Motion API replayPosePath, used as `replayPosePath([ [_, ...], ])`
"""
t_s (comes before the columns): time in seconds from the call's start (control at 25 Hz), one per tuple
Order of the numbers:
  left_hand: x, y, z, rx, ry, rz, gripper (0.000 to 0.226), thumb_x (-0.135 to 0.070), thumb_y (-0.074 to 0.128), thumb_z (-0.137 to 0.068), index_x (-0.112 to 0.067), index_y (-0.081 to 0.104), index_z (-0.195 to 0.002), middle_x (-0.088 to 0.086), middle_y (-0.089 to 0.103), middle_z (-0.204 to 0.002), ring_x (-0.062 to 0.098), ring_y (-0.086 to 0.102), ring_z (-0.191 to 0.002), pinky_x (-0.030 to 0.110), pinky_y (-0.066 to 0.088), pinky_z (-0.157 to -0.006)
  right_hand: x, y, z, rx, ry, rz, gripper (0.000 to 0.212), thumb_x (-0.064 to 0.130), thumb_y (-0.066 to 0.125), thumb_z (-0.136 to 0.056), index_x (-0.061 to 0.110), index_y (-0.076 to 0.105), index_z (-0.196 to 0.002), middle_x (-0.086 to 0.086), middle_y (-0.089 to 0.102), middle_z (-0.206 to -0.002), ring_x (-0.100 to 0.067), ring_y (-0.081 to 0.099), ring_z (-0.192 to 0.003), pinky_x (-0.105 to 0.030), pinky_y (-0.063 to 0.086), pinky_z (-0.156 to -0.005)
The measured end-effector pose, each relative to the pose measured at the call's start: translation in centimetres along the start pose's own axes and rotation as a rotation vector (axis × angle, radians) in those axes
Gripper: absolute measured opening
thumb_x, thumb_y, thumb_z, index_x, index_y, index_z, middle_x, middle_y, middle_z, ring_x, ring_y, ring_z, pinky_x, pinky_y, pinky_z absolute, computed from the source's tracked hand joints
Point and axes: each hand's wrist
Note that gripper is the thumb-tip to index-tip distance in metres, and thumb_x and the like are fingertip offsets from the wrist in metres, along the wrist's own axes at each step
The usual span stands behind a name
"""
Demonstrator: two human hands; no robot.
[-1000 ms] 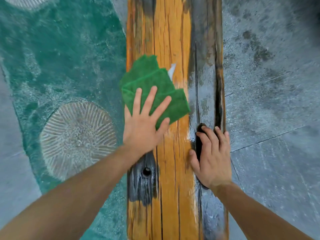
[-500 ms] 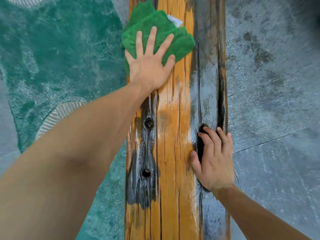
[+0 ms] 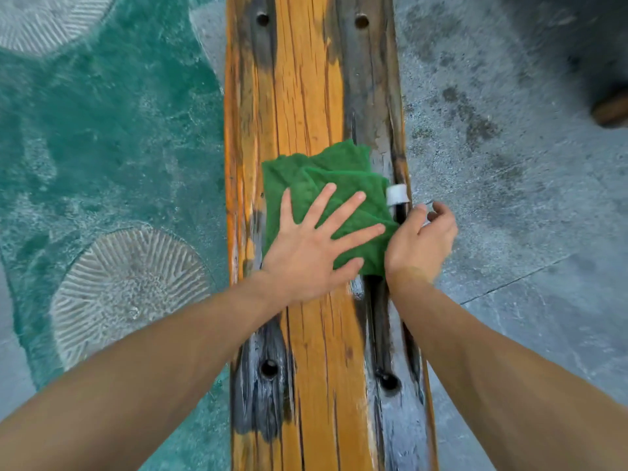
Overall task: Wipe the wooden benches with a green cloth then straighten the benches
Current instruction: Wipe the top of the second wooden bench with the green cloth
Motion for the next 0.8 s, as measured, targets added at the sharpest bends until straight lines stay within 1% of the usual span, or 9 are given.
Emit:
replayPosePath([
  [0.04, 0.3, -0.4, -3.2, 0.001, -0.014, -0.006, 0.058, -0.068, 0.014, -0.097, -0.058, 0.007, -0.153, -0.005, -0.003, -0.170, 0.035, -0.002, -0.155, 0.080, 0.005, -0.109, 0.0, 0.2, -0.9, 0.001, 0.082, -0.020, 0.043, 0.034, 0.040, -0.103, 0.010, 0.049, -0.137, -0.015, 0.049, -0.139, -0.032, 0.044, -0.127, -0.034, 0.027, -0.099],
  [0.12, 1.0, -1.3, -8.9, -0.009, -0.122, 0.012, 0.060, -0.070, 0.013, -0.095, -0.058, 0.008, -0.153, -0.008, -0.007, -0.170, 0.032, -0.006, -0.155, 0.079, 0.002, -0.110, 0.1, 0.2, -1.6, 0.018, 0.079, 0.017, 0.043, 0.036, 0.038, -0.104, 0.011, 0.048, -0.137, -0.015, 0.049, -0.139, -0.031, 0.044, -0.127, -0.035, 0.029, -0.099],
  [0.2, 2.3, -2.3, -12.9, -0.013, -0.239, 0.056, 0.060, -0.072, 0.015, -0.095, -0.056, 0.013, -0.153, -0.010, -0.006, -0.169, 0.030, -0.006, -0.155, 0.078, 0.000, -0.111, 0.1, 0.2, -1.2, 0.039, -0.087, 0.156, 0.046, 0.037, 0.039, -0.104, 0.011, 0.045, -0.141, -0.015, 0.046, -0.142, -0.034, 0.043, -0.127, -0.040, 0.030, -0.102],
  [0.32, 6.1, -3.1, -15.4, -0.013, -0.309, 0.108, 0.060, -0.072, 0.014, -0.095, -0.057, 0.007, -0.153, -0.012, -0.007, -0.169, 0.027, -0.008, -0.155, 0.075, -0.002, -0.113, 0.1, 1.4, -0.5, 0.081, -0.395, 0.396, 0.057, 0.042, 0.040, -0.099, 0.013, 0.038, -0.147, -0.013, 0.041, -0.147, -0.036, 0.041, -0.123, -0.046, 0.031, -0.099],
  [0.4, 9.2, -3.2, -14.4, -0.026, -0.398, 0.129, 0.060, -0.071, 0.013, -0.096, -0.057, 0.002, -0.154, -0.011, -0.008, -0.169, 0.025, -0.008, -0.156, 0.072, -0.002, -0.116, 0.8, 2.5, -1.0, 0.068, -0.468, 0.474, 0.061, 0.044, 0.041, -0.095, 0.016, 0.037, -0.149, -0.010, 0.040, -0.149, -0.036, 0.040, -0.122, -0.049, 0.034, -0.098],
  [0.48, 11.1, -2.7, -11.1, -0.063, -0.525, 0.157, 0.061, -0.068, 0.015, -0.098, -0.053, 0.004, -0.156, -0.009, -0.006, -0.170, 0.024, -0.006, -0.156, 0.070, 0.003, -0.118, 1.4, 3.3, -1.4, 0.081, -0.482, 0.516, 0.061, 0.043, 0.042, -0.094, 0.017, 0.037, -0.149, -0.009, 0.041, -0.149, -0.037, 0.041, -0.122, -0.049, 0.035, -0.095],
  [0.6, 8.8, -1.0, -4.8, -0.101, -0.636, 0.242, 0.061, -0.063, 0.021, -0.100, -0.047, 0.010, -0.158, -0.005, -0.004, -0.170, 0.027, -0.005, -0.156, 0.072, 0.012, -0.115, 1.3, 3.5, -1.8, 0.065, -0.464, 0.550, 0.061, 0.044, 0.040, -0.095, 0.017, 0.036, -0.149, -0.011, 0.042, -0.148, -0.036, 0.042, -0.120, -0.049, 0.036, -0.093],
  [0.68, 5.1, -0.3, -0.6, -0.067, -0.607, 0.205, 0.061, -0.062, 0.022, -0.100, -0.046, 0.011, -0.158, -0.001, -0.001, -0.170, 0.032, -0.002, -0.156, 0.076, 0.015, -0.113, 1.3, 3.5, -1.5, 0.084, -0.449, 0.547, 0.062, 0.046, 0.037, -0.094, 0.018, 0.036, -0.149, -0.011, 0.042, -0.148, -0.036, 0.043, -0.120, -0.050, 0.036, -0.093],
  [0.8, 1.3, 0.3, 1.1, -0.008, -0.418, 0.091, 0.060, -0.062, 0.024, -0.099, -0.049, 0.013, -0.156, -0.001, 0.007, -0.170, 0.036, 0.007, -0.155, 0.079, 0.014, -0.108, 1.5, 3.5, -1.4, 0.111, -0.436, 0.552, 0.064, 0.046, 0.032, -0.093, 0.016, 0.034, -0.150, -0.011, 0.042, -0.148, -0.037, 0.044, -0.121, -0.051, 0.038, -0.093],
])
Point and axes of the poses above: each hand's wrist, its own z-axis away from the middle knuckle, its own y-axis out of the palm, x = y × z
